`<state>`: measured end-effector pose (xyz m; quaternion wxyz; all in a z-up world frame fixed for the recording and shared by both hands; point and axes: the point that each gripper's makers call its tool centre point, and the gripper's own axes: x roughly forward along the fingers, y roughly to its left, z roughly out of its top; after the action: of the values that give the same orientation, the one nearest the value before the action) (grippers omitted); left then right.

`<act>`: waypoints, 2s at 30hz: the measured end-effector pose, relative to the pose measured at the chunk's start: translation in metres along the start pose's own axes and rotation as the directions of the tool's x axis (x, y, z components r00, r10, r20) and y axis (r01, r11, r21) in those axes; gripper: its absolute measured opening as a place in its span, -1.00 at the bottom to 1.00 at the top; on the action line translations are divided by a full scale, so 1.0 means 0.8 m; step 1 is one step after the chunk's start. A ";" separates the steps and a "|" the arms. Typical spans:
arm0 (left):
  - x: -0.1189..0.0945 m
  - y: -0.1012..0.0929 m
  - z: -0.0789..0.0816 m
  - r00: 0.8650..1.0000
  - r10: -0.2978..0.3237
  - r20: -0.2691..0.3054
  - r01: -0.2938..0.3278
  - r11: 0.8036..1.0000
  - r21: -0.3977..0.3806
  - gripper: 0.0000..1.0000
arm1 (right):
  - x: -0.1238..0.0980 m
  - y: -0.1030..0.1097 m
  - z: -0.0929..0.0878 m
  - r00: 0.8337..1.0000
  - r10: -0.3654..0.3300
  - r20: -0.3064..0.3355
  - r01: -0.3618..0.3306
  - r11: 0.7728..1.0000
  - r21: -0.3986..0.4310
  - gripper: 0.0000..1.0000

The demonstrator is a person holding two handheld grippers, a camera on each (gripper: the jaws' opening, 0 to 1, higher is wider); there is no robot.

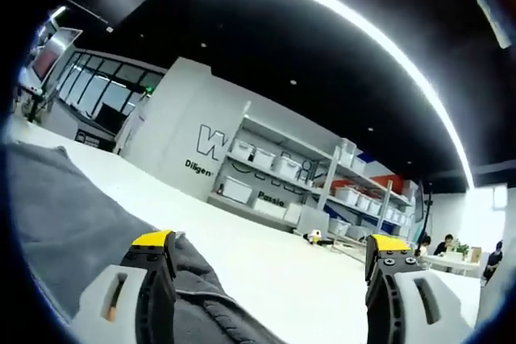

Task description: Open the folded towel by lifting each exposed corner and separating the folded layers until the towel lies flat within the target outline without major curled edges

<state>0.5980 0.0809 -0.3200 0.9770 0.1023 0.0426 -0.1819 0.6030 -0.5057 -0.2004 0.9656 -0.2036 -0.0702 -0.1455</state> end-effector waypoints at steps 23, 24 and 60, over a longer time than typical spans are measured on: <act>-0.003 0.005 0.005 1.000 0.004 0.030 -0.003 0.999 -0.033 0.82 | 0.035 0.146 -0.056 0.900 0.414 -0.137 -0.405 0.910 0.089 0.45; -0.003 0.004 0.005 1.000 0.003 0.030 -0.002 0.999 -0.033 0.82 | 0.036 0.155 -0.059 0.885 0.442 -0.148 -0.436 0.897 0.074 0.36; -0.003 0.003 0.009 0.999 -0.005 0.050 0.007 0.999 -0.043 0.82 | 0.042 0.186 -0.102 0.773 0.554 -0.307 -0.603 0.793 -0.085 -1.00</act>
<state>0.5968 0.0826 -0.3124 0.9793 0.0763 0.0227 -0.1864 0.6871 -0.4181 -0.3235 0.9413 -0.2795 0.1397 0.1280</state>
